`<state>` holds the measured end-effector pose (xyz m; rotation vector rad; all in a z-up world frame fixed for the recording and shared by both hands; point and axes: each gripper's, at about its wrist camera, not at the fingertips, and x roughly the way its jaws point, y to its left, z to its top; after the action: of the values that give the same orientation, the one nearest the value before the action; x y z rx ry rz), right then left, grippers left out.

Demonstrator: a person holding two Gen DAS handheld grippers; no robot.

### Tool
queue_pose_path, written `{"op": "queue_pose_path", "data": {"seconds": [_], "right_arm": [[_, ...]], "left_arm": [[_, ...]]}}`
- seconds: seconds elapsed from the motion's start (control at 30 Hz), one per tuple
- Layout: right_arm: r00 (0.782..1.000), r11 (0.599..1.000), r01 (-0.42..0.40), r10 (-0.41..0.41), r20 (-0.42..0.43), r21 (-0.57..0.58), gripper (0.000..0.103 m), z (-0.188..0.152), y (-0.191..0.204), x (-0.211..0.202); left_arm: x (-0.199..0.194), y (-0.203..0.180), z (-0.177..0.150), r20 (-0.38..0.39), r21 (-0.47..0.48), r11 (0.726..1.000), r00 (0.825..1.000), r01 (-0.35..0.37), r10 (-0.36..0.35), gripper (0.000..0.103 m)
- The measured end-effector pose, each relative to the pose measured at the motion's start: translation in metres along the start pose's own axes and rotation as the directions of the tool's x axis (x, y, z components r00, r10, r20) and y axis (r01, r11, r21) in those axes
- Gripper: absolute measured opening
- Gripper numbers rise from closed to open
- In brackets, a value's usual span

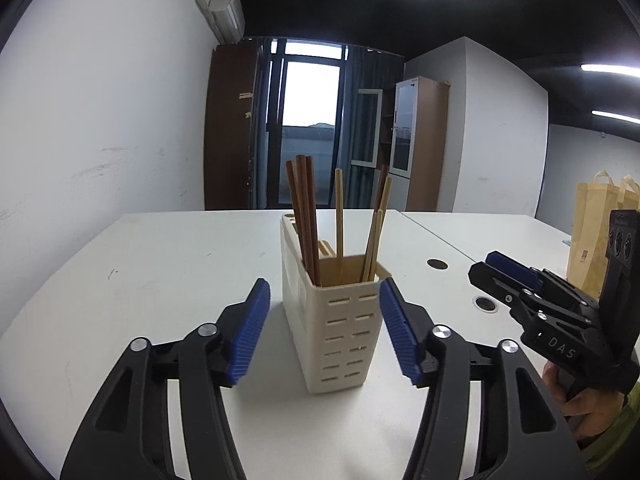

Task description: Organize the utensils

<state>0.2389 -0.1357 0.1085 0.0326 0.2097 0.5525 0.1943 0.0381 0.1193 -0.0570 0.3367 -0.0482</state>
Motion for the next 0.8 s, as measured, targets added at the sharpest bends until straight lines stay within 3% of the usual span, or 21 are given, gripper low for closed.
{"op": "queue_pose_path", "data": {"seconds": [0.4,0.53,0.8], "right_arm": [[0.995,0.999,0.025,-0.028,-0.099,-0.028,0.059,-0.035,0.011,-0.032],[0.995,1.0,0.015,-0.015,-0.098,0.0,0.065,-0.04,0.008,-0.04],[0.995,0.999,0.016,-0.02,-0.094,-0.043,0.074,-0.048,0.015,-0.051]], "left_arm": [[-0.018,-0.005,-0.025,-0.018,0.005,1.0,1.0,-0.021,0.021,0.071],[-0.025,-0.013,-0.029,0.0,0.037,0.998,0.999,-0.042,0.042,0.075],[-0.029,-0.019,-0.045,-0.042,0.039,0.999,0.999,-0.028,0.03,0.082]]}}
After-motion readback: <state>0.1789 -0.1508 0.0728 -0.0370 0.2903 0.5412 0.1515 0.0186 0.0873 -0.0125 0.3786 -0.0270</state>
